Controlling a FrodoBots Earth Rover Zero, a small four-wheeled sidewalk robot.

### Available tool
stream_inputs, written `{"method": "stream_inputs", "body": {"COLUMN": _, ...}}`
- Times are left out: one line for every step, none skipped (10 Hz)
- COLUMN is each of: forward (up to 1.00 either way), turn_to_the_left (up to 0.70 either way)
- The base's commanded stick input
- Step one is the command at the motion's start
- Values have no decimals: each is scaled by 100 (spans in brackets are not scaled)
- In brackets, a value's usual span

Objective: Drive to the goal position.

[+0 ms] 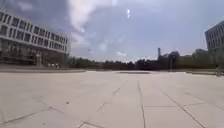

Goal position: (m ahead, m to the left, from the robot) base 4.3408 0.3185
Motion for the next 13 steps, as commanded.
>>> {"method": "stream_inputs", "body": {"forward": 70, "turn_to_the_left": 0}}
{"method": "stream_inputs", "body": {"forward": 70, "turn_to_the_left": 0}}
{"method": "stream_inputs", "body": {"forward": 70, "turn_to_the_left": 0}}
{"method": "stream_inputs", "body": {"forward": 70, "turn_to_the_left": 0}}
{"method": "stream_inputs", "body": {"forward": 70, "turn_to_the_left": 0}}
{"method": "stream_inputs", "body": {"forward": 70, "turn_to_the_left": 0}}
{"method": "stream_inputs", "body": {"forward": 70, "turn_to_the_left": 0}}
{"method": "stream_inputs", "body": {"forward": 70, "turn_to_the_left": 0}}
{"method": "stream_inputs", "body": {"forward": 70, "turn_to_the_left": 0}}
{"method": "stream_inputs", "body": {"forward": 70, "turn_to_the_left": 0}}
{"method": "stream_inputs", "body": {"forward": 70, "turn_to_the_left": 0}}
{"method": "stream_inputs", "body": {"forward": 70, "turn_to_the_left": 0}}
{"method": "stream_inputs", "body": {"forward": 70, "turn_to_the_left": 0}}
